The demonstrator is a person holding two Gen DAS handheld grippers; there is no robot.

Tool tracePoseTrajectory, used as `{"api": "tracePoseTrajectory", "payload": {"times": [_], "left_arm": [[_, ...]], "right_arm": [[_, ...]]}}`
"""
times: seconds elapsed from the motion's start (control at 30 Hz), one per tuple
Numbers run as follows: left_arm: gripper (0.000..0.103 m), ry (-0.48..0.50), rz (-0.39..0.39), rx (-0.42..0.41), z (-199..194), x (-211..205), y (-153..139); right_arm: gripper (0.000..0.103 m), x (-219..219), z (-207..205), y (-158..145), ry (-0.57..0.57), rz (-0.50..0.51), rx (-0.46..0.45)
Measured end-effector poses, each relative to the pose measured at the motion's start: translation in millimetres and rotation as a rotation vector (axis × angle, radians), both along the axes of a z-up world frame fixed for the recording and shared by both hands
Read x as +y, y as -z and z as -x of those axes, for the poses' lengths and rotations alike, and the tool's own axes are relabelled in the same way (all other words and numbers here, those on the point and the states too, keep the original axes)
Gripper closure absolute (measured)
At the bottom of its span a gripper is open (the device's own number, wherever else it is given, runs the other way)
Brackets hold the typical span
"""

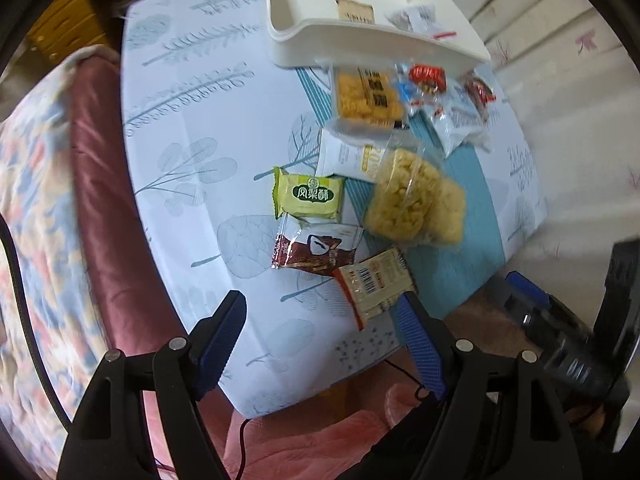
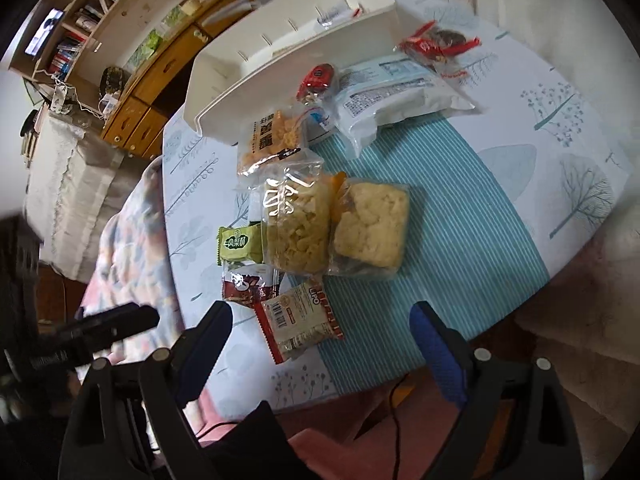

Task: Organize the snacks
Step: 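Grasp the brown chocolate packet with the left tool while the right tool grasps the red-white packet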

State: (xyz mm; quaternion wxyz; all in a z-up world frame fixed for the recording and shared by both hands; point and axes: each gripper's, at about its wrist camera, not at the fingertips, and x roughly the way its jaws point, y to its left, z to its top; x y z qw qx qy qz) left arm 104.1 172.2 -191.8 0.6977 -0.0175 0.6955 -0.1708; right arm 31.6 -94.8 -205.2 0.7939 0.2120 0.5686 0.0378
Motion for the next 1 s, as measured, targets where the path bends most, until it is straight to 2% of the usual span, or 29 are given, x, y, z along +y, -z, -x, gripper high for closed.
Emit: {"api": "tracePoseTrajectory", "payload": {"times": [0.23,0.43,0.57,0.77,1.0], "left_arm": [[0.027,0.107,0.013,0.086,-13,-11,36],[0.027,0.135,-0.009,0.154,-25,-28,72],[0.027,0.136,-0.038,0.205,-32,-37,94],[0.027,0.138,-0.101,0.239,-41,-50,121],[0.027,0.145,-0.161,0.258,-41,-63,134]], "right_arm": [[0.012,41,26,8,-0.032,0.102,-0.114],[0.012,74,36,25,-0.102,0.236,-0.213],[0.012,85,36,45,-0.116,0.294,-0.221],[0.012,92,35,71,-0.134,0.350,-0.212],[0.013,100,28,87,-0.207,0.421,-0.230]]}}
